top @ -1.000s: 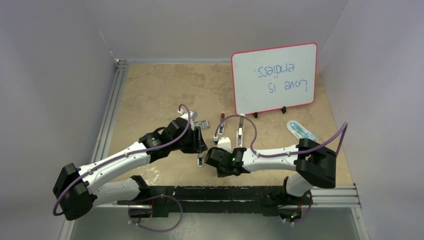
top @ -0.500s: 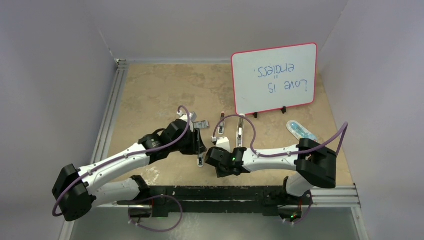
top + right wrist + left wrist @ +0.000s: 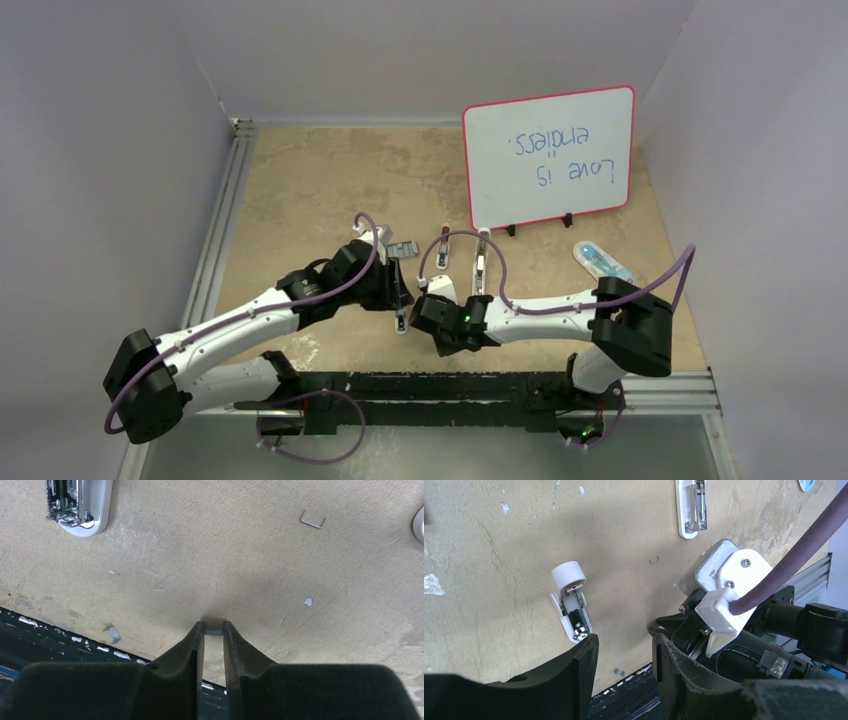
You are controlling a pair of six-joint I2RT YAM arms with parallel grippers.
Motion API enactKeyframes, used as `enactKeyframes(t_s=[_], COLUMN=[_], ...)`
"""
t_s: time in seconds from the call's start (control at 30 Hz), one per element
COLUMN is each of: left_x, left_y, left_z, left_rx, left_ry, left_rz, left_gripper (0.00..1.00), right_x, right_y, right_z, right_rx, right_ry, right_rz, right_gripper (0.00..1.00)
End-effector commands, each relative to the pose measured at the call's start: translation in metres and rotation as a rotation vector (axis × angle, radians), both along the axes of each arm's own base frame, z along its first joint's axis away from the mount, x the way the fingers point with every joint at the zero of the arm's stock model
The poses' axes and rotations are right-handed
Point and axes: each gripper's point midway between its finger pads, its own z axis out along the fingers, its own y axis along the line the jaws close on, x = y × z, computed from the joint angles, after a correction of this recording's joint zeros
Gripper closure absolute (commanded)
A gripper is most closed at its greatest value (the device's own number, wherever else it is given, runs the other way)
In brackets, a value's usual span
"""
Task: Load the staples into the stapler
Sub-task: Pick up the staple from the center of the board.
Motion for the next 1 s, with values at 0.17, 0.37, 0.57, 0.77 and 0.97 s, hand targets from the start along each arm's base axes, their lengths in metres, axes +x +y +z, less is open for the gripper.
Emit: enactKeyframes(t_s=[0.17, 0.37, 0.57, 0.77, 0.97], left_x=[0.003, 0.002, -0.002, -0.015, -0.024], left_y=[-0.005, -0.005, -0.004, -0.016, -0.032], left_z=[0.014, 0.017, 0.029, 0.048, 0.061], left_rx=[-0.062, -0.085, -0.150, -0.257, -0.362], left_ry=[-0.032, -0.037, -0.065, -0.120, -0.175], left_rz=[0.004, 0.011, 0.011, -0.103, -0.212], left_gripper=[0.56, 0.52, 0.44, 0.37, 0.37], right_x=[-0.008, -0.002, 0.028, 0.059, 0.062], right_y=[0.005, 0.017, 0.024, 0.021, 0.019], right_z=[-0.004, 0.012, 0.039, 0.084, 0.120], right_rx=[0.008, 0.111, 0.377, 0.695, 0.967], right_ry=[0.038, 0.045, 0.117, 0.199, 0.368], right_rz=[0.019, -0.049, -0.174, -0.247, -0.319], right_gripper=[0.83, 0.84, 0.84, 0.84, 0.85])
